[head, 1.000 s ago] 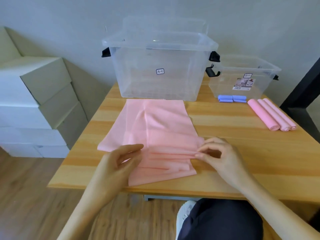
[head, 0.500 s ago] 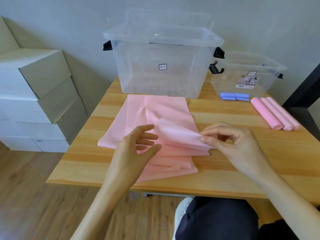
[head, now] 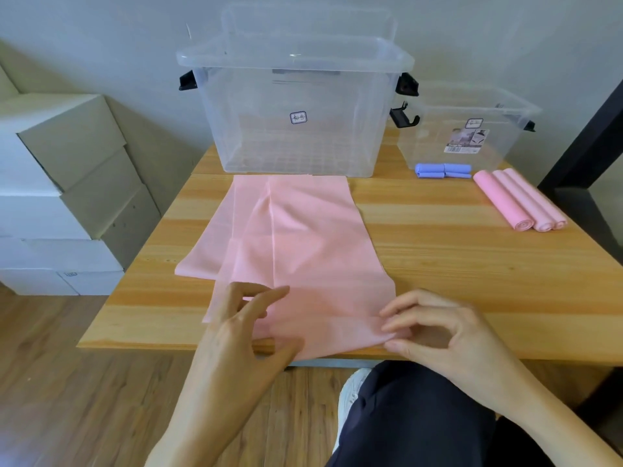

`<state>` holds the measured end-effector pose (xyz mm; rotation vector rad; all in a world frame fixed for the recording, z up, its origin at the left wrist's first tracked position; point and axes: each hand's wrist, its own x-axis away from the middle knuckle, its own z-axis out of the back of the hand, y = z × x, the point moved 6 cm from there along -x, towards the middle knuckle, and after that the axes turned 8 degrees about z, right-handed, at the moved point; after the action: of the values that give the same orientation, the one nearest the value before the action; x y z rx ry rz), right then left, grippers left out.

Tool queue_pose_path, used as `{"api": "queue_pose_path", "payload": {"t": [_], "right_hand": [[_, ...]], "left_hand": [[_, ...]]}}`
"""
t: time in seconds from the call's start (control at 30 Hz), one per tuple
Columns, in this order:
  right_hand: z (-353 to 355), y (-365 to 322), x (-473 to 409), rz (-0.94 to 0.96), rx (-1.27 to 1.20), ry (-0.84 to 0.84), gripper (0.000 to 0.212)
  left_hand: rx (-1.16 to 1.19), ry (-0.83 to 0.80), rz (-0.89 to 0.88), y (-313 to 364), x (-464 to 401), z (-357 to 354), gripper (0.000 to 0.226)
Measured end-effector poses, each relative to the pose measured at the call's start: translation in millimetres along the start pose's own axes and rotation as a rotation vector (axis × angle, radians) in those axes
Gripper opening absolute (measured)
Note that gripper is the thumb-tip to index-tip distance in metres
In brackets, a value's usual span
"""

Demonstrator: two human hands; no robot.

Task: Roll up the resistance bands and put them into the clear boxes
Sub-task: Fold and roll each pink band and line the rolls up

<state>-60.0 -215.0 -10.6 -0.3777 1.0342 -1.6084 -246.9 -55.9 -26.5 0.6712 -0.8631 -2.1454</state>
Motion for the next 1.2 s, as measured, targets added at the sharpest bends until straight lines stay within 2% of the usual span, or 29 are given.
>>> {"api": "queue_pose_path", "payload": {"t": [0.1,0.27,0.4,0.47,0.63,0.8,0.9,1.03,1.2], "right_hand": [[3,2,7,-0.048,-0.093,0.077,0.004],[10,11,18,-0.071,-0.145,0.228,0.026],[8,8,24,-0.089,-0.113,0.186,0.044],[5,7,26,-0.1,-0.082,0.123,0.046],[2,0,27,-0.09,0.042,0.022,0.029],[0,0,29,-0.082,0.073,-0.028,0.037],[0,-4,31,-0.056,0.085,-0.063,0.034],[1,-7,32,-0.097,0.029,-0.083,0.019],[11,3,28,-0.136,0.01,0.073,0.008]], "left_hand": [[0.028,0.022,-0.028,1,11,-1,0.052],[0.101,0.147,-0.056,8,25,3,0.037],[0.176,0.159,-0.023,5,32,0,0.05],[0.215,0.155,-0.015,1,36,-2,0.041],[0.229,0.125,0.015,-6,43,-10,0.032],[0.303,0.164,0.107,-21,52,-16,0.006],[0.445,0.094,0.24,-32,60,-28,0.03],[0.608,0.022,0.32,-29,62,-36,0.018],[0.617,0.018,0.311,-20,58,-31,0.019]]}}
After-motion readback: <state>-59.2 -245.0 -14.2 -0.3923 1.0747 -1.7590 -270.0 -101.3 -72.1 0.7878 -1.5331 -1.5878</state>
